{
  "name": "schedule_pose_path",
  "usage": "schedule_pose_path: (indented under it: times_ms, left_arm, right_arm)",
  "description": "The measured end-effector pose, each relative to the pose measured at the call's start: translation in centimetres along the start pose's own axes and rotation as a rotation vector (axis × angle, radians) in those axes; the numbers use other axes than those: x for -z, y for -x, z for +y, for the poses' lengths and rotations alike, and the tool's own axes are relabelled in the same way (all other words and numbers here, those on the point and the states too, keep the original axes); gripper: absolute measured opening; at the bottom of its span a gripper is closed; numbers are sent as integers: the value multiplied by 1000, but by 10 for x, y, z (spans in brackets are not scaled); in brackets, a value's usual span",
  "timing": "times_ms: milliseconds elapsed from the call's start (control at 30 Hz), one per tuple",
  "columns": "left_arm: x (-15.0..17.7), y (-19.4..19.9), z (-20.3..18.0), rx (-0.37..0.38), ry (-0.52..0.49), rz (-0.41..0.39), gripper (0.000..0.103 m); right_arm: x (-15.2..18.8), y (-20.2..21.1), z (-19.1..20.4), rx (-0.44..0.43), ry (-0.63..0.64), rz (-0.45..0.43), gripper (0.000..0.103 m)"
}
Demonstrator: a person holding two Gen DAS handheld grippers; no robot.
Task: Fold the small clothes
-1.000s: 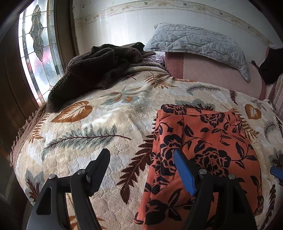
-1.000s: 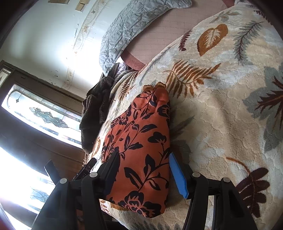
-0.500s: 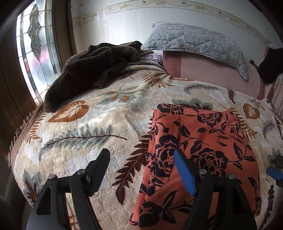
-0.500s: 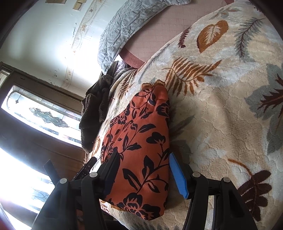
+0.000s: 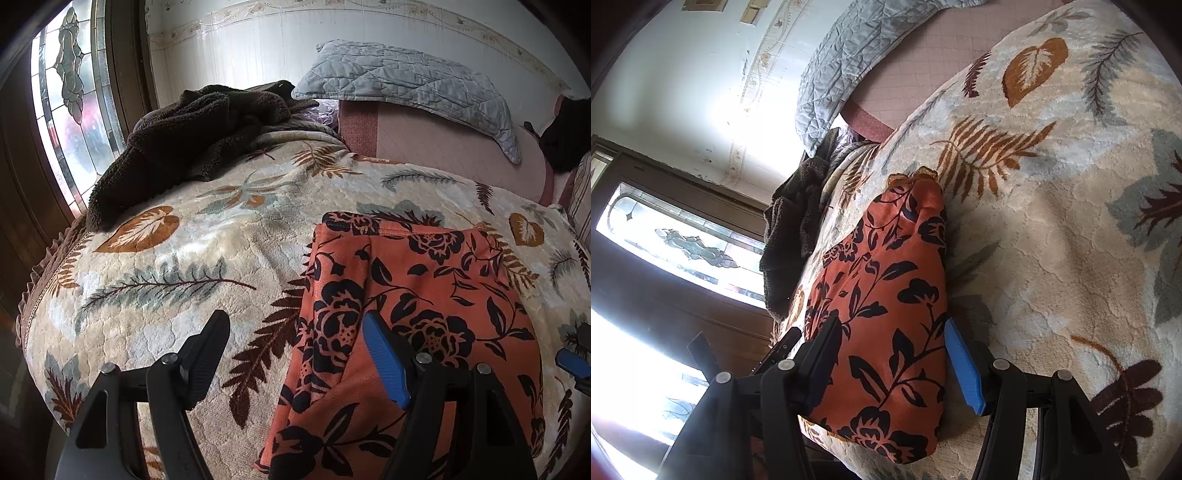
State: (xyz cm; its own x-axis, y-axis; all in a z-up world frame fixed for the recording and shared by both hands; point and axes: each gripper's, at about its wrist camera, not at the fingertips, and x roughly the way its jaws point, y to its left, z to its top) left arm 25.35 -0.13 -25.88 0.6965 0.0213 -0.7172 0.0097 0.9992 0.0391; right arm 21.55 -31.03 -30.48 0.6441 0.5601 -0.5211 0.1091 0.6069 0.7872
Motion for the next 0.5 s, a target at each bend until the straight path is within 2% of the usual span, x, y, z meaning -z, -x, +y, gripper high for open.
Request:
schedule_pose_path:
  times_ms: [400, 500]
  left_arm:
    - [0, -3, -7, 10, -4, 18, 75]
    - [-1, -5, -7, 58, 10, 48, 75]
  right_arm:
    - [0, -3, 3, -23, -2, 6, 62]
    - [-1, -4, 2, -24, -8, 7, 62]
